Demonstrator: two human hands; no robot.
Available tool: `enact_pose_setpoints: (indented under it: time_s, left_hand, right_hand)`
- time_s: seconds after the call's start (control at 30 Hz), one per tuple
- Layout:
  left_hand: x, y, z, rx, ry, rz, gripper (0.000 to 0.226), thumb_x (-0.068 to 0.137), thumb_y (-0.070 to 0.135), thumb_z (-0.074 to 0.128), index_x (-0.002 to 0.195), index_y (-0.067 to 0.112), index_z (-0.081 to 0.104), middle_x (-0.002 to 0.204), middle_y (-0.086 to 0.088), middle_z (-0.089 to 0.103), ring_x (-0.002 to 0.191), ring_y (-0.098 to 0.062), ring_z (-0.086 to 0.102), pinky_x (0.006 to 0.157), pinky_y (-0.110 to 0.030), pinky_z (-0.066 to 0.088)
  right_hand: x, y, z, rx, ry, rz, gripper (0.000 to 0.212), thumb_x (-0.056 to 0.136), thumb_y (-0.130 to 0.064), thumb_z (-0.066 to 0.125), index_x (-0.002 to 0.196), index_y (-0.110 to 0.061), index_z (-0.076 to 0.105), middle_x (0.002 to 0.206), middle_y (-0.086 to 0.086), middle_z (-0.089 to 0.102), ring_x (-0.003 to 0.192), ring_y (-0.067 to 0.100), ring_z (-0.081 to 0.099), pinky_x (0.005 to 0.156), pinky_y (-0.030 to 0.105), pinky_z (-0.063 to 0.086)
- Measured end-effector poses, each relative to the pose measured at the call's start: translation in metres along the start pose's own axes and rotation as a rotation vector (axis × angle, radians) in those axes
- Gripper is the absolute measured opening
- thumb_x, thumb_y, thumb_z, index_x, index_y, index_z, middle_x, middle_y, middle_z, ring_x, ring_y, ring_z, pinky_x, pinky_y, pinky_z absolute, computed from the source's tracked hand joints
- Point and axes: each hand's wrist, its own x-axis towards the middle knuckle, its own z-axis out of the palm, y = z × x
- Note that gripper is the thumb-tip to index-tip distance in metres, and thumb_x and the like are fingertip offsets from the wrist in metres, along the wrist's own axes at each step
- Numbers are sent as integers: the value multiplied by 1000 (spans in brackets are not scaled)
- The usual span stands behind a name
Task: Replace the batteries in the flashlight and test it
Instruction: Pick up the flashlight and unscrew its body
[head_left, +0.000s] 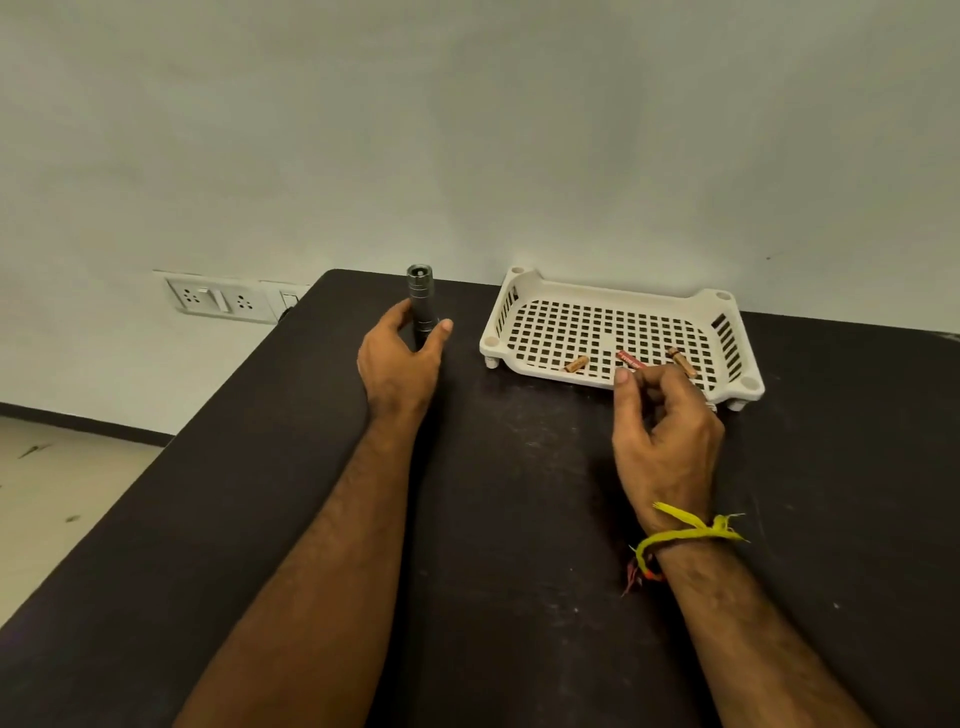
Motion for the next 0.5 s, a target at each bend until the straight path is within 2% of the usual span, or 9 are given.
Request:
enact_pose_setpoints:
  time_s: [0.07, 0.13, 0.23, 0.33, 0.37, 0.5]
  left_hand:
    - [4, -3, 2, -18, -2, -15, 44, 86, 34, 77, 125, 16, 66, 119, 0, 72, 110, -8, 62, 101, -39, 53]
    - [5, -2, 3, -56, 1, -44, 41, 86, 33, 78, 122, 15, 66, 116, -1, 72, 110, -11, 66, 98, -33, 54]
    - [-6, 5, -3, -103, 20, 1, 40, 86, 34, 77, 118, 14, 66, 113, 0, 73, 105, -9, 67, 94, -27, 55]
    - [-38, 21, -15, -176, -45, 112, 37, 86, 31, 78, 117, 15, 67, 107, 5, 71, 92, 1, 65, 82, -8, 51]
    - [-52, 25, -20, -208, -100, 141, 35, 86, 28, 78, 116, 15, 67, 107, 6, 71, 92, 2, 66, 81, -8, 51]
    - [-107, 39, -35, -311, -307, 222, 36, 83, 23, 81, 114, 14, 68, 108, 2, 74, 93, -11, 72, 82, -26, 59]
  right_hand:
    - [0, 1, 0, 10, 4, -3, 20, 96, -29, 64, 81, -17, 59, 75, 3, 63, 70, 25, 61, 65, 46, 54]
    - [0, 1, 0, 14, 8, -9, 19, 96, -29, 64, 81, -18, 58, 74, 2, 62, 70, 24, 61, 64, 47, 54]
    - [-1, -3, -2, 33, 29, -9, 18, 95, -28, 65, 81, -19, 58, 73, 2, 62, 66, 23, 59, 62, 44, 53]
    - [0, -8, -3, 89, 51, -9, 17, 96, -25, 66, 82, -16, 61, 72, -1, 61, 65, 17, 57, 60, 38, 52]
    - [-1, -11, -4, 109, 48, 1, 16, 96, -23, 66, 83, -15, 62, 73, -2, 62, 66, 15, 58, 61, 37, 52]
    - [-9, -19, -14, 217, 44, 82, 12, 96, -21, 67, 90, -10, 66, 80, 1, 66, 73, 15, 61, 66, 33, 54]
